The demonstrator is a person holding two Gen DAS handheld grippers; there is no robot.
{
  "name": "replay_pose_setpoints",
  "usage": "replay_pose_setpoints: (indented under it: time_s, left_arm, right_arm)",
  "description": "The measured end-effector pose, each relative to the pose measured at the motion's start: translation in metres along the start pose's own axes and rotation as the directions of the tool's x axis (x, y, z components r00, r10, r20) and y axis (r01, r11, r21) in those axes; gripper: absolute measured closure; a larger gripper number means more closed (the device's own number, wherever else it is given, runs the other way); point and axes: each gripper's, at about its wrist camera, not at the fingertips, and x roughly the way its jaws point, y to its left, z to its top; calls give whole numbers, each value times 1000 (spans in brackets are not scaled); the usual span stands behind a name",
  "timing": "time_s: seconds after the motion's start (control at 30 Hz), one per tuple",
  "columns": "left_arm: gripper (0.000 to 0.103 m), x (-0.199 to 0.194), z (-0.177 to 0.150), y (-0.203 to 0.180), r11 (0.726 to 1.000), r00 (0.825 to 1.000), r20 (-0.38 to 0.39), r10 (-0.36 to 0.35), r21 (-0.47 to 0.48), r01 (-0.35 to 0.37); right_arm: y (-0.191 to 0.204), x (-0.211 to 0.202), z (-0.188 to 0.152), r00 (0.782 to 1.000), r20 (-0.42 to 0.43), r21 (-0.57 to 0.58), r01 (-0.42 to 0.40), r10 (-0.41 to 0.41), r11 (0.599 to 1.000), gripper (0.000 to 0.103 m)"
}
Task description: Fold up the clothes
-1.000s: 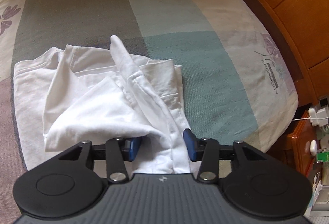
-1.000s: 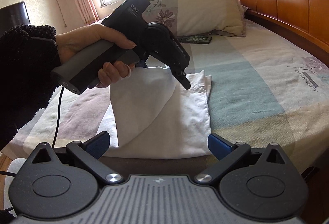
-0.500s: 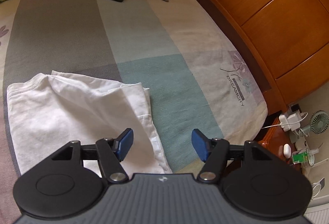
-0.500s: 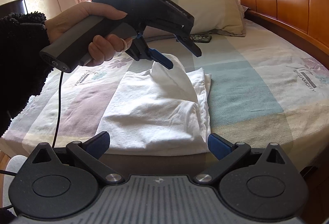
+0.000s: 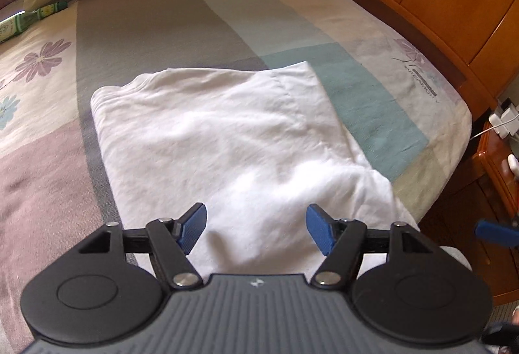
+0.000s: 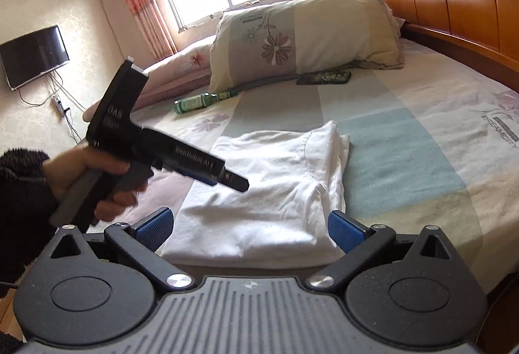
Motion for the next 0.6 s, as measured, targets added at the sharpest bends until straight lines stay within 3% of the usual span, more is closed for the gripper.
replay_pose_setpoints:
  time_s: [0.07,0.2,0.33,0.47,0.6]
  left_arm:
    - [35,-6,-12,0,1000,998,49,25,8,-25]
    - [33,-23,-32,0,1000,990,139,25,-15,-23]
    - [29,-30,-47,-4,999,981,189,34,4,-35]
    - [29,-30,-52,-5,999,979,203,21,19,-25]
    - [28,-28,-49,2,1000,978,209,-3,-4,4]
  right_arm:
    - [-8,13,6,1000,-2,-8,-2,2,1000,8]
    - [-31,52,10,995,-99,16,21,-20,1000,37]
    - [-52,79,9,985,-169,85,1,13,996,49]
    - [-57,83,3,977,-212,112,14,10,994,92]
    - [-58,78,-5,967,-253,103,61,-34,993,95]
